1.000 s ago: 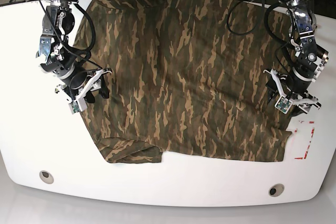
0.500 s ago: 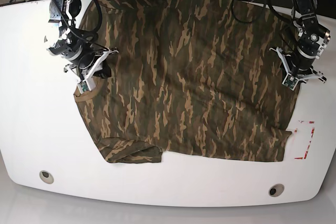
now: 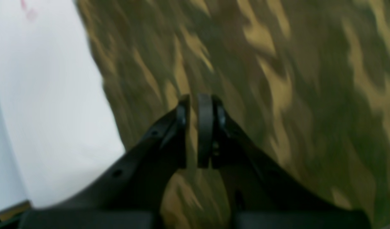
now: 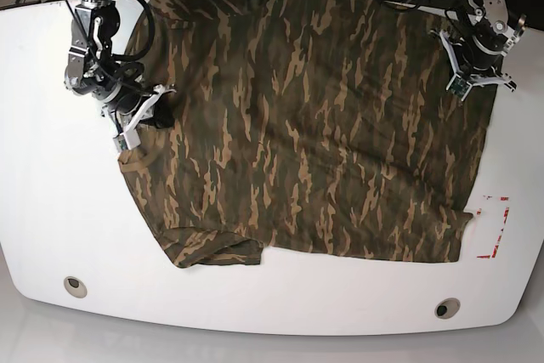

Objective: Layout the t-shirt on the table in an organized manner, then fold the t-shirt properly
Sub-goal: 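Release the hem and move both grippers toward the shirt shoulders, then grasp the shirt fabric near the shoulders with both grippers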

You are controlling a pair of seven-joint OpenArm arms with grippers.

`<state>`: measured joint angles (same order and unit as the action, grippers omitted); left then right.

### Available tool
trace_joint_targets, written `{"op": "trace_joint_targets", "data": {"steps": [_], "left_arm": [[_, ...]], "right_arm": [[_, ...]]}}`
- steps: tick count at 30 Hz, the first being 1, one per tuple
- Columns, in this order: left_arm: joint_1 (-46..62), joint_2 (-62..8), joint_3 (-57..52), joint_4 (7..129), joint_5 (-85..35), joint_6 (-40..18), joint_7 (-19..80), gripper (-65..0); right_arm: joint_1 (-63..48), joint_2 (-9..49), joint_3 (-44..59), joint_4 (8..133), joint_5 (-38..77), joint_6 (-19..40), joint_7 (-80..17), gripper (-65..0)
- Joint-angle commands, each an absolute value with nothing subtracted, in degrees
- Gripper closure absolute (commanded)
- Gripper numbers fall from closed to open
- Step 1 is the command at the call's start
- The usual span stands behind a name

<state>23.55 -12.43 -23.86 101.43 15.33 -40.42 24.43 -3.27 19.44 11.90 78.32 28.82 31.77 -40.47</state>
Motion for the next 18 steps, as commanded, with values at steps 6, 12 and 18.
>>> {"op": "trace_joint_targets", "data": {"steps": [6,12,18], "left_arm": [[26.59,-11.82,-25.36,102.29,14.73,-40.00,23.52,-2.3],[26.51,-11.74,-25.19,101.23,14.64,-40.00,23.52,-2.3],[26.24,-11.74,-25.10,101.23,14.64,-40.00,23.52,-2.3]], "right_arm": [[3.38,26.24,12.26,70.90,25.36,30.37,-42.51,-2.5],[7.78,29.05,12.18,66.24,25.36,31.87,-42.33,-2.5],[9.89,29.93,12.09,64.92,25.36,32.22,-42.33,-2.5]]}}
